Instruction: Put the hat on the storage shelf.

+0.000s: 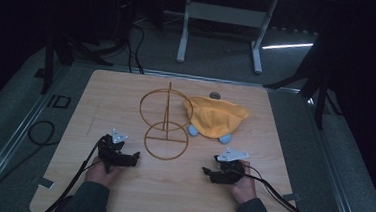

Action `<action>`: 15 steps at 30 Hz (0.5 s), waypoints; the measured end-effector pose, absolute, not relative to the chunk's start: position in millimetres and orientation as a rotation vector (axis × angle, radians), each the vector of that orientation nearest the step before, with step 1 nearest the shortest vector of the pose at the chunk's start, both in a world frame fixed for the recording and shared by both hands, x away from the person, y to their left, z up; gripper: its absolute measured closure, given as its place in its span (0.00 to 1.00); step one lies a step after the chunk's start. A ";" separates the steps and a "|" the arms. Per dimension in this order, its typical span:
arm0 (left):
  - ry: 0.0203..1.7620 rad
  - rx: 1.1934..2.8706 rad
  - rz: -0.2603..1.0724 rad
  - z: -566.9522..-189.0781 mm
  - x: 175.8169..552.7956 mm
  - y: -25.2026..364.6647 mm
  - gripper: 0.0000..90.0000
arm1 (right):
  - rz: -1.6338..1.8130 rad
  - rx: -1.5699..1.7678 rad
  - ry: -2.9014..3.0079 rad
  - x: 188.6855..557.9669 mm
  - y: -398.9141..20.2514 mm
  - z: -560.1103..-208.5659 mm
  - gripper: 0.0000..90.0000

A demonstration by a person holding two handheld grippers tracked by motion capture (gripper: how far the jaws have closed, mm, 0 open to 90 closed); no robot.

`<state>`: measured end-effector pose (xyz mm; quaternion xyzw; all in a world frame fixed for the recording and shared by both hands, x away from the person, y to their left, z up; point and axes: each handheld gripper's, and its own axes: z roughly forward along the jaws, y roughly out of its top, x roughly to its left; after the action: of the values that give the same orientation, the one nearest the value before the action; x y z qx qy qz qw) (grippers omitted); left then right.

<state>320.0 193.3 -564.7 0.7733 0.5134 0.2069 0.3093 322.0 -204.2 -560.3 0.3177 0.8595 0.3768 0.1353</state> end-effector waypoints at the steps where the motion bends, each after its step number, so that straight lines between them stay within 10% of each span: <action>1: 1.357 2.043 0.547 -564.7 320.0 193.3 0.02 | 1.086 0.933 2.497 322.9 -204.4 -559.2 0.37; 15: 1.357 2.044 0.546 -564.7 320.0 193.4 0.02 | 0.961 0.981 2.470 343.1 -227.0 -538.6 0.48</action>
<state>320.0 193.4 -564.7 0.7733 0.5135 0.2067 0.3090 343.1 -227.0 -538.6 0.3428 0.8632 0.3357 0.1570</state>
